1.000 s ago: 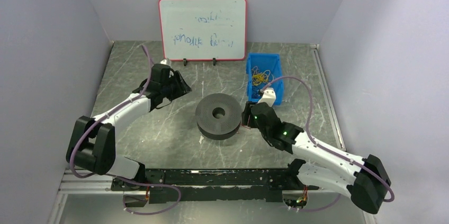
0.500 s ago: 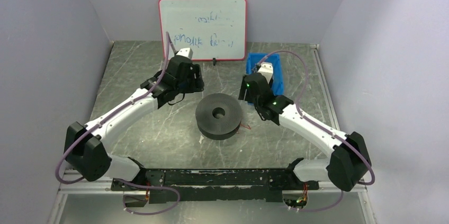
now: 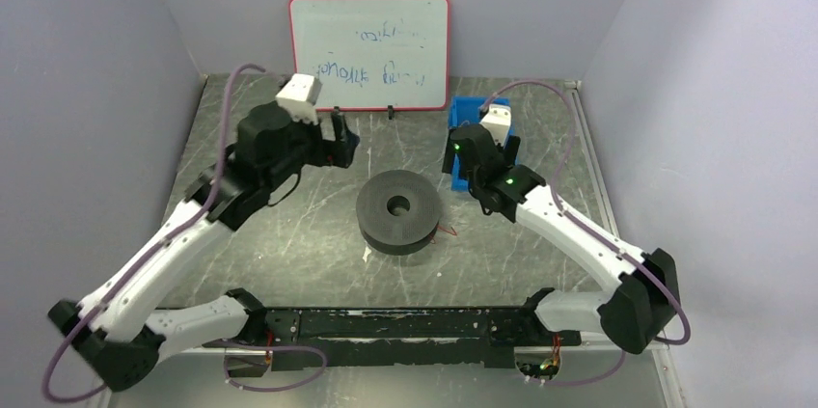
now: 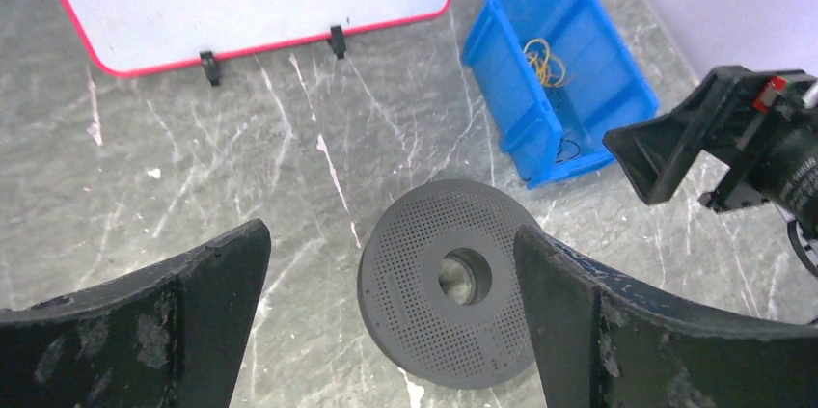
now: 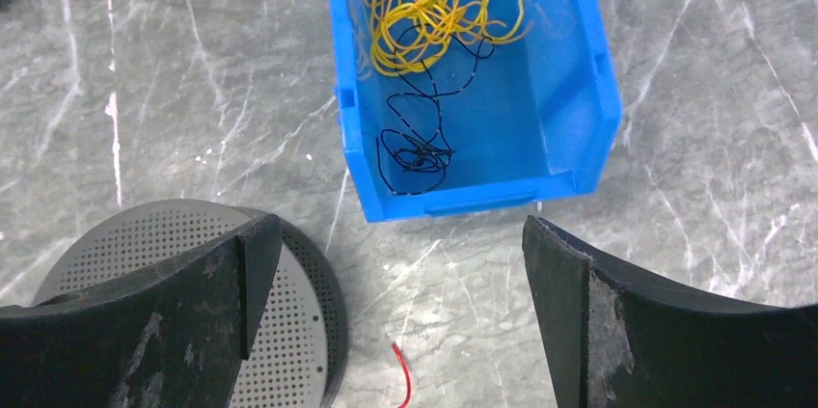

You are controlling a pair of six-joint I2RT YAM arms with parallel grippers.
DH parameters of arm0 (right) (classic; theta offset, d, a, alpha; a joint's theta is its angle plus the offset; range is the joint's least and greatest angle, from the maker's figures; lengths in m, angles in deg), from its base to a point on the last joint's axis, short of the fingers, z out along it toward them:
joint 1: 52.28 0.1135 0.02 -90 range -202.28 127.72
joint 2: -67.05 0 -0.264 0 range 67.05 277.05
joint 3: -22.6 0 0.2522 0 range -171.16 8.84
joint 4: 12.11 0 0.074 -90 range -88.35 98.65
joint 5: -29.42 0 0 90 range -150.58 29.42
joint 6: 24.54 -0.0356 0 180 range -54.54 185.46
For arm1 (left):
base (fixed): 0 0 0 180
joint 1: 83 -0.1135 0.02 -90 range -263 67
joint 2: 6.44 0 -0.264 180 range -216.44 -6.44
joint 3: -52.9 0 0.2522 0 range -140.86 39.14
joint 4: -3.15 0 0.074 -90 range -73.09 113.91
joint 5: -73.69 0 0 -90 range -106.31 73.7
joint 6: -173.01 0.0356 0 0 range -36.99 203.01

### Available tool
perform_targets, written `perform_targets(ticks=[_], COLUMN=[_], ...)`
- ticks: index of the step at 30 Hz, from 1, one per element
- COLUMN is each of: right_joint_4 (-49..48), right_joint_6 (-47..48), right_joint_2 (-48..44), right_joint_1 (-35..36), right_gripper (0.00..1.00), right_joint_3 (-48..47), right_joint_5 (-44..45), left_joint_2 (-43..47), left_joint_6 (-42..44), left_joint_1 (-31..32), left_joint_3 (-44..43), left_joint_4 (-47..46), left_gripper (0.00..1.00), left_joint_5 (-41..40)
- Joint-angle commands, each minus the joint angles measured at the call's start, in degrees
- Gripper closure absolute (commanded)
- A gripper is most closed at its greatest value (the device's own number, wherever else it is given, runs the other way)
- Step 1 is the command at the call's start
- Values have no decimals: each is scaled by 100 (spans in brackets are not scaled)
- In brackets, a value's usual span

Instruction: Wrap the cables

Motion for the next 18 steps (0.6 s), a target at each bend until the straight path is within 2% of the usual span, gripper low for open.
perform_targets(ticks=[1,10,18], right_joint_4=[529,768,134], right_joint_6=[-173,151,485], right_joint_2=[-474,-1333,-2368], right_joint_1=[-45,-45,-40], right_gripper=[0,0,0], right_joint_3=[-281,-105,585], right_joint_5=[125,-164,-290], left_joint_2=[872,1406,2081], left_joint_6=[618,226,378], left_joint_1=[8,3,3], left_joint_3=[458,902,1995], left_joint_4=[-289,101,-962], left_gripper=[0,0,0], left_joint_5=[273,-161,326])
